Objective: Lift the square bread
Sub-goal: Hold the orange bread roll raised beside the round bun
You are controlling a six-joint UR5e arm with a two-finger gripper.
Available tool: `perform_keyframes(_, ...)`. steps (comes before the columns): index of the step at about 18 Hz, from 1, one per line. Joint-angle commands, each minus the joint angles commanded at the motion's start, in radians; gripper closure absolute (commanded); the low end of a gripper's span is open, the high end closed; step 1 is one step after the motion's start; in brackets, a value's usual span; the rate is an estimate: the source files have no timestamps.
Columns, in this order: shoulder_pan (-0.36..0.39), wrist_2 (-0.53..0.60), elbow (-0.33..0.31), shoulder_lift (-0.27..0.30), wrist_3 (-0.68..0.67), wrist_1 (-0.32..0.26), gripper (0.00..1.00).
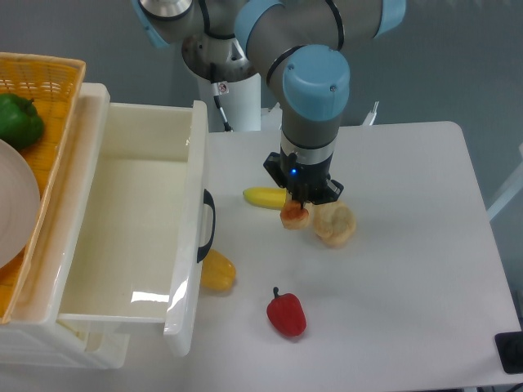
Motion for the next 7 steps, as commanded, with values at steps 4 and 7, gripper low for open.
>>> perform_keyframes(4, 0.003, -0.009, -0.002, 0.005, 0.0, 0.0, 0.94)
perform_keyframes(7, 0.003, -0.014, 0.0, 0.005, 0.0, 0.0, 0.94)
